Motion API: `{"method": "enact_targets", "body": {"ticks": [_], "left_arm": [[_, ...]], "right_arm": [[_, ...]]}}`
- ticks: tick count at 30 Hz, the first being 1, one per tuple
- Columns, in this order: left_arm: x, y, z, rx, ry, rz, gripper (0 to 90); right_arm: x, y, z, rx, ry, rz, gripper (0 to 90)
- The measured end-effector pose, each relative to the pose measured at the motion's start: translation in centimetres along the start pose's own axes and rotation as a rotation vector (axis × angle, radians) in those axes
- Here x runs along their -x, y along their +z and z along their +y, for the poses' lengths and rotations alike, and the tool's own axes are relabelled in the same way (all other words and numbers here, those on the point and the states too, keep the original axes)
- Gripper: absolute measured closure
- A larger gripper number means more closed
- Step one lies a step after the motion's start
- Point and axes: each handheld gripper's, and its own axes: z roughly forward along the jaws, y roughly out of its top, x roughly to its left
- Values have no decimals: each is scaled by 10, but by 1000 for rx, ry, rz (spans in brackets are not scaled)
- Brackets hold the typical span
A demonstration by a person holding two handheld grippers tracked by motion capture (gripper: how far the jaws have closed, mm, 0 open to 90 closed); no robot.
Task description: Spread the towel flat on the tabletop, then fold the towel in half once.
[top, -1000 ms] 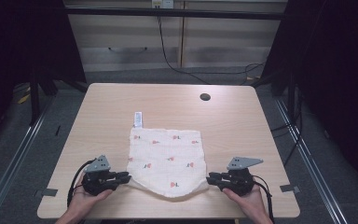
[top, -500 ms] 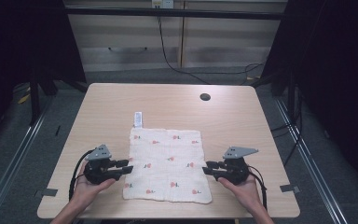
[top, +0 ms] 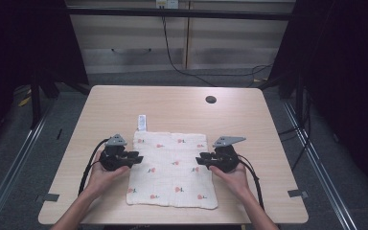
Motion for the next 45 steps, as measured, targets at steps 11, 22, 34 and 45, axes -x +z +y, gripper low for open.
{"method": "enact_targets", "body": {"ticks": [11,22,34,45], "left_arm": [[-1,13,-7,-51,40,19,687],[11,4,-18,-60,70,19,708],[25,-2,-25,-65,72,-1,708],[32,-5,-29,-71,88,-21,707]], "right_arm": [[1,18,-9,-81,-6,-10,692],[0,20,-15,-108,-26,-49,687],[-7,5,-26,-124,-3,-20,684],[-12,-7,-23,-148,-26,-26,646]]}}
